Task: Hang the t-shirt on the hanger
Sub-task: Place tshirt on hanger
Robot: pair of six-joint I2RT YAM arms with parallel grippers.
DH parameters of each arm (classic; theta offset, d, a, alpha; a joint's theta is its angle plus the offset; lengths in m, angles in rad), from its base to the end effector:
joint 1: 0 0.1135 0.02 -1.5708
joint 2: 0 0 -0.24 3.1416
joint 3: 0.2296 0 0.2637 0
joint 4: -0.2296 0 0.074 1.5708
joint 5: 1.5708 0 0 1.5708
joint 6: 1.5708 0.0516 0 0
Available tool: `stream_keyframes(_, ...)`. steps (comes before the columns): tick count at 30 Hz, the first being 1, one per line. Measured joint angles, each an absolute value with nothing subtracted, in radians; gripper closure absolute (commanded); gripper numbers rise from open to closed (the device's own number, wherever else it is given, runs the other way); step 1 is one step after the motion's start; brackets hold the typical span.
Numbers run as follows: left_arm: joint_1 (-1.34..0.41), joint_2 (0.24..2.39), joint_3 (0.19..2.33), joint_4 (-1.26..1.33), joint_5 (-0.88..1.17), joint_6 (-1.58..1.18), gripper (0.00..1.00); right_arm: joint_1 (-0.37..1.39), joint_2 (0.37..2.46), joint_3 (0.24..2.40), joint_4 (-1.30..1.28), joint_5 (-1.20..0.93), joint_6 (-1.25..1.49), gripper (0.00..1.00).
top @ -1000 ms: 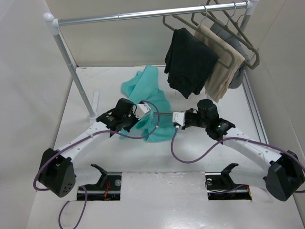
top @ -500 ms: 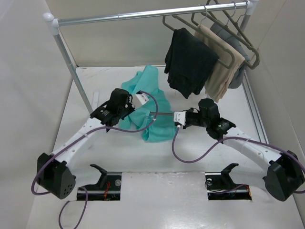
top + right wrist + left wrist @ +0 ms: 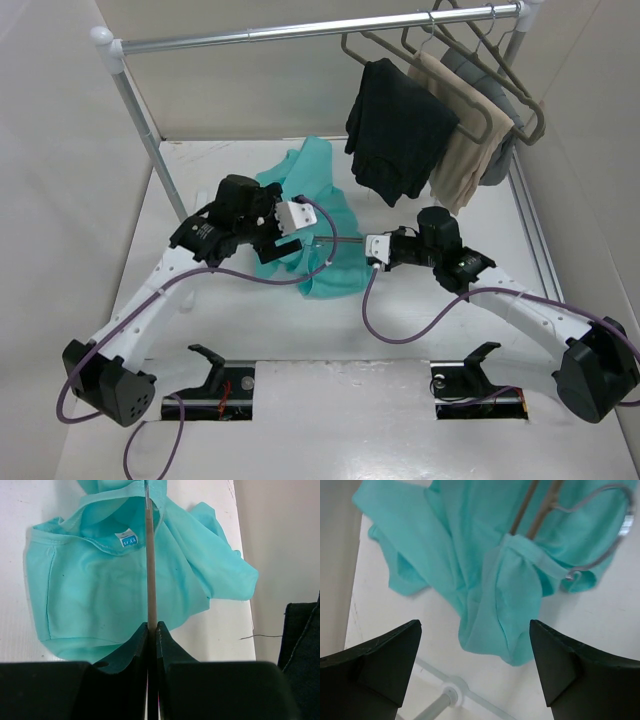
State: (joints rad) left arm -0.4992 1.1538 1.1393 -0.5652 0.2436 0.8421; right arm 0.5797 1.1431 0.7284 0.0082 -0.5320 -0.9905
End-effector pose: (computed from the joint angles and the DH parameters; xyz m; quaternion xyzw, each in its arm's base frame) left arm 0.2436 -0.1470 0.3213 0.5880 0.6482 -0.0248 0.4833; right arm 0.2270 0.1799 0.2365 -0.6719 0.4679 0.1068 0.5641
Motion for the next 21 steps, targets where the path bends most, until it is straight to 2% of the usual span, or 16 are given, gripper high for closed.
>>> stream_keyframes(6, -0.500, 1.204, 1.151, -0.620, 0.374, 0.900, 0.13, 0.580, 1.143, 0.728, 0.009, -0.533, -0.992, 1.00)
stream_keyframes(13, -0.500, 1.362, 1.145, -0.565, 0.385, 0.900, 0.13, 0.580, 1.143, 0.728, 0.008, -0.538, -0.992, 1.00)
stream_keyframes(21, -0.500, 1.444, 1.095, -0.452, 0.349, 0.893, 0.22, 0.578, 1.141, 0.730, 0.014, -0.550, -0.992, 1.00)
